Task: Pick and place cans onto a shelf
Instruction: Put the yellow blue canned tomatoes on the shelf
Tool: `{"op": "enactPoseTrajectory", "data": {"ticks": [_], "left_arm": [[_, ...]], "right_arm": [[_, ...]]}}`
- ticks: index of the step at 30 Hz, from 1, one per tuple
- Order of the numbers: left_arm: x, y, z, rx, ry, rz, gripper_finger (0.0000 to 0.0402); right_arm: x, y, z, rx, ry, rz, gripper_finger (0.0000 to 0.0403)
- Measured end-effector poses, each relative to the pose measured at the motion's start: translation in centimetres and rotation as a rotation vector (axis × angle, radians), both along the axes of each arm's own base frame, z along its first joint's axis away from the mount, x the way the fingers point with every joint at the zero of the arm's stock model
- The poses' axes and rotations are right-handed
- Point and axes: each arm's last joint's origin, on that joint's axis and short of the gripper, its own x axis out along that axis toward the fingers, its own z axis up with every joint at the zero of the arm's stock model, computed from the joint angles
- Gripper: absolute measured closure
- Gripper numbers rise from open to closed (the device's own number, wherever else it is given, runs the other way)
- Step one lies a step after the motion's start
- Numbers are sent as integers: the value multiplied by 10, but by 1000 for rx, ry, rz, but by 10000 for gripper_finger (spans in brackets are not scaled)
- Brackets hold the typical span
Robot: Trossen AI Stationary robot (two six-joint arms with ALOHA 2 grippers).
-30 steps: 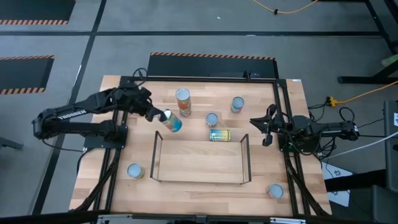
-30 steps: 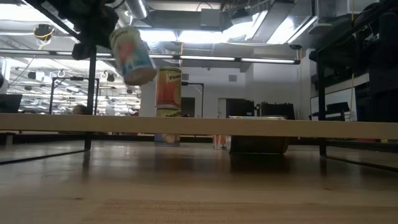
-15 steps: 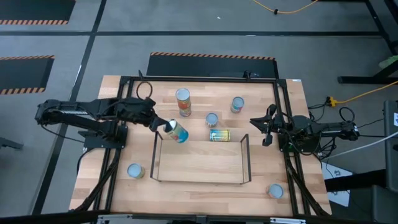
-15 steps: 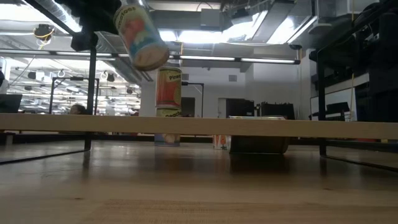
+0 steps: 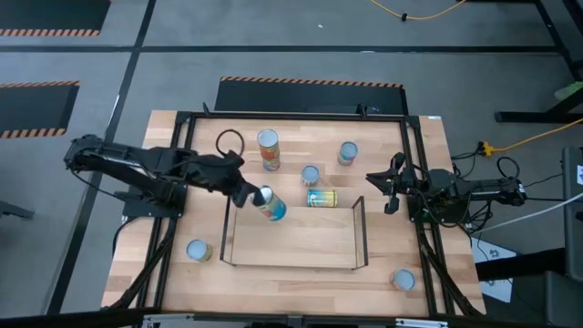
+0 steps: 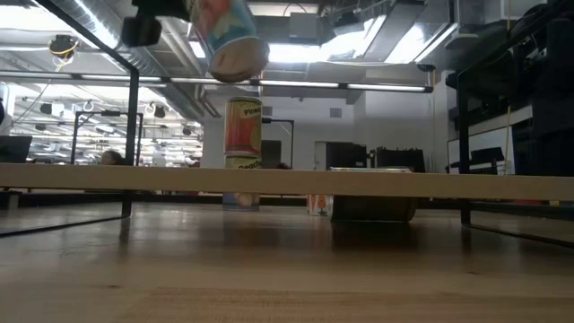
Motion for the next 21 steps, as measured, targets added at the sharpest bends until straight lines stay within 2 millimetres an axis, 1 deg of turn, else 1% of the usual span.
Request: {"op": "enactPoseTrajectory", "data": {"ticks": [4, 8, 12, 15, 19, 21], "left_arm": [[13, -9, 5, 37, 121, 0, 401], [27, -17, 4, 66, 223, -11, 401], [39, -24, -4, 91, 323, -22, 401], [43, -26, -14, 111, 404, -28, 401], [46, -27, -26, 130, 495, -27, 401], [44, -27, -28, 137, 525, -13, 401]], "right_arm": [[0, 0, 0, 1, 0, 0, 354], [0, 0, 0, 1, 0, 0, 354], [0, 0, 0, 2, 0, 0, 354], [0, 0, 0, 2, 0, 0, 354], [0, 0, 0, 2, 0, 1, 354], [0, 0, 0, 2, 0, 0, 354]]}}
